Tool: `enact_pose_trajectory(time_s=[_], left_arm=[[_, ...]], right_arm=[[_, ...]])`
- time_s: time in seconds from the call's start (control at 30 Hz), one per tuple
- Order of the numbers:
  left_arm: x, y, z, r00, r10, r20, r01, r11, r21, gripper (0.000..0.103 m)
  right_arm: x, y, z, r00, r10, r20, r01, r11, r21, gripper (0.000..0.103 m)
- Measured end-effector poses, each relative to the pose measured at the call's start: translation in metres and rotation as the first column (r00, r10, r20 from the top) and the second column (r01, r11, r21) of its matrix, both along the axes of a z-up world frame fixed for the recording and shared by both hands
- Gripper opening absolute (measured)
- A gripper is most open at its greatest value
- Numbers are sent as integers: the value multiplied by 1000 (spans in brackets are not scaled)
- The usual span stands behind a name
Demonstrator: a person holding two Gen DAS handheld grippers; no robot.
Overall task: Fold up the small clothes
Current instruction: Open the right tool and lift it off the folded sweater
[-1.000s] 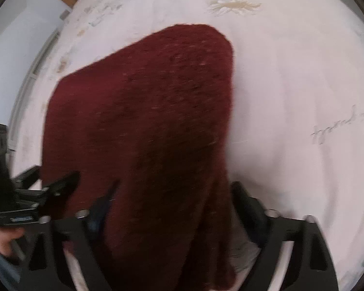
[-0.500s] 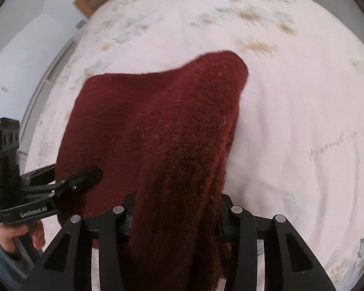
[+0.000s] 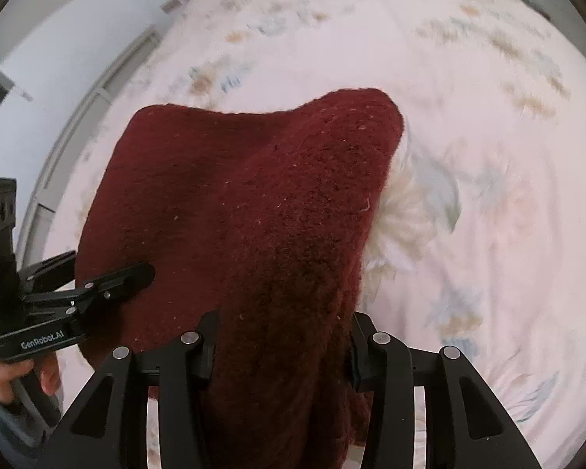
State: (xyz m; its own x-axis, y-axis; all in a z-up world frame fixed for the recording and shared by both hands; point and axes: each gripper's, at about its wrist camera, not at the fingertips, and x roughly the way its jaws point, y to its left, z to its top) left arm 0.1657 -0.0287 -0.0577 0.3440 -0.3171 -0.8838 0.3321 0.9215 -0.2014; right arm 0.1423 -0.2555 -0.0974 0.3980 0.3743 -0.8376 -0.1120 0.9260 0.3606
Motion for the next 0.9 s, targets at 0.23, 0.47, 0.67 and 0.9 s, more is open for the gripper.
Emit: enact_pose_trajectory(time_s=[0.23,0.47,0.67,0.9], left_arm=[[-5,10,-33,999,34,7,-34,999,-14,65],[0,-8,-25,997,79,-17,-79,997,10,68],[-11,-2,-7,995,100,-8,-100,994,32,86],[-23,6,2,995,99,35,-102,991,86,102]], right_arm=[[5,6,-4,1000,-8,8,8,998,-61,58],[5,19,16,998,4,55,5,984,-178,73],[-3,20,25,995,25,96,-4,978,-210,86],[-16,-16,8,995,-31,91,50,977,-209,103]])
